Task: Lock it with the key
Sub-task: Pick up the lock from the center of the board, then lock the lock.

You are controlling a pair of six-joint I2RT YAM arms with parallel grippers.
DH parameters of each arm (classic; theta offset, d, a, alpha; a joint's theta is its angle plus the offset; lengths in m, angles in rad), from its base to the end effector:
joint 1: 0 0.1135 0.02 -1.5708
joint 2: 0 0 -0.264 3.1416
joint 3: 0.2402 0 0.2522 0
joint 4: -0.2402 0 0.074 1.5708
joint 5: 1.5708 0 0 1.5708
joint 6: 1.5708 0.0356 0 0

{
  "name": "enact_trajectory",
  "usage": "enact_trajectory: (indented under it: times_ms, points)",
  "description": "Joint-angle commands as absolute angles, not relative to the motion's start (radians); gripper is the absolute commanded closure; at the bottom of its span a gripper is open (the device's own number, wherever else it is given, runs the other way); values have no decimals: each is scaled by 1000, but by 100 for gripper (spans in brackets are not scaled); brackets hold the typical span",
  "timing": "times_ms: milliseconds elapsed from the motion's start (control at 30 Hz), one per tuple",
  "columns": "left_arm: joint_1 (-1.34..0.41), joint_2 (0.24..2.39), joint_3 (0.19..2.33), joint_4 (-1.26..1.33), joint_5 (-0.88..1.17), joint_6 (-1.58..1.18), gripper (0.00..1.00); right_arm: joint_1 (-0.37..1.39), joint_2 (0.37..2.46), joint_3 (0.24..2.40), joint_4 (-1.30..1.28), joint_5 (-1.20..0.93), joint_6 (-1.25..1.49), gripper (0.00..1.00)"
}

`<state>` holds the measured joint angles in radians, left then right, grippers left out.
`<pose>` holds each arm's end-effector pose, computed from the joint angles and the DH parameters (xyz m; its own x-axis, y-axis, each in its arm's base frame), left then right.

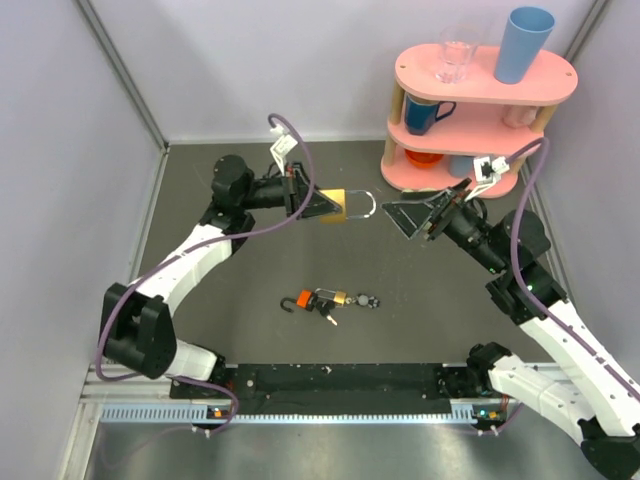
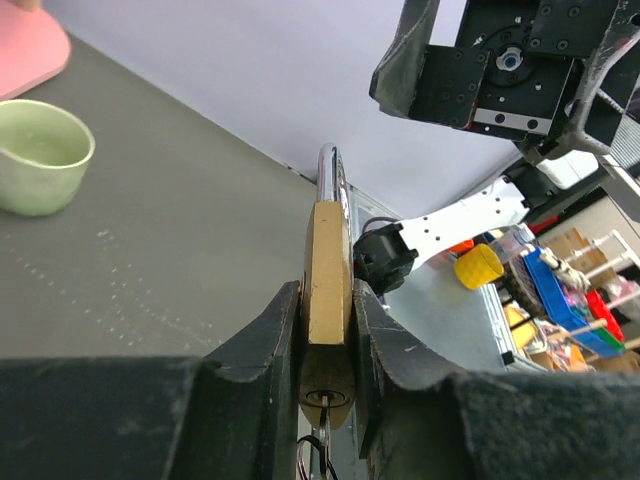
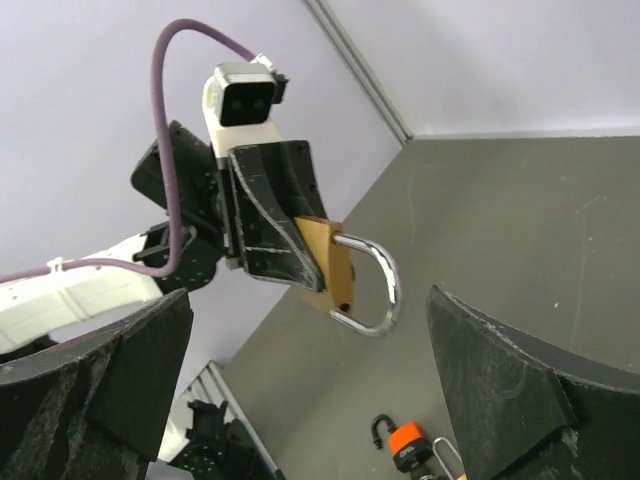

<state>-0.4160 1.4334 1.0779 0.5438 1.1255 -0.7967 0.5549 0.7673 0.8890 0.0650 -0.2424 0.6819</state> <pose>0.2817 -0.1596 0.3627 -0.5846 -0.0784 -0.8075 0.8110 -0.0291 -0.5843 0.1421 0.0982 0.4062 -0.3262 0.5177 -0.7910 -0.6522 0.4825 0.5847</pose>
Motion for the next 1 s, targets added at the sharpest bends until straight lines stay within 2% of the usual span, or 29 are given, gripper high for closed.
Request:
enact_trajectory:
  times_ms: [0, 167, 500, 700, 800, 967]
  points:
    - [-353, 1295, 1052, 576, 1132, -775, 100, 563, 790, 946, 18, -216, 621, 1]
    - [-287, 1203, 1011, 362, 1120, -678, 100, 564, 871, 983, -38, -281, 609, 1]
    - [-170, 1129, 959, 8, 1068, -480, 100, 572, 1191, 1095, -78, -492, 638, 2]
    - [-141, 1114, 950, -172, 1020, -374, 100, 635, 1295, 1149, -106, -503, 611, 6]
    - [-140, 1108, 946, -201, 1014, -353, 100, 661, 1347, 1183, -124, -499, 597, 12]
    - [-138, 1098, 950, -215, 1009, -339, 100, 709, 1437, 1249, -178, -466, 555, 29]
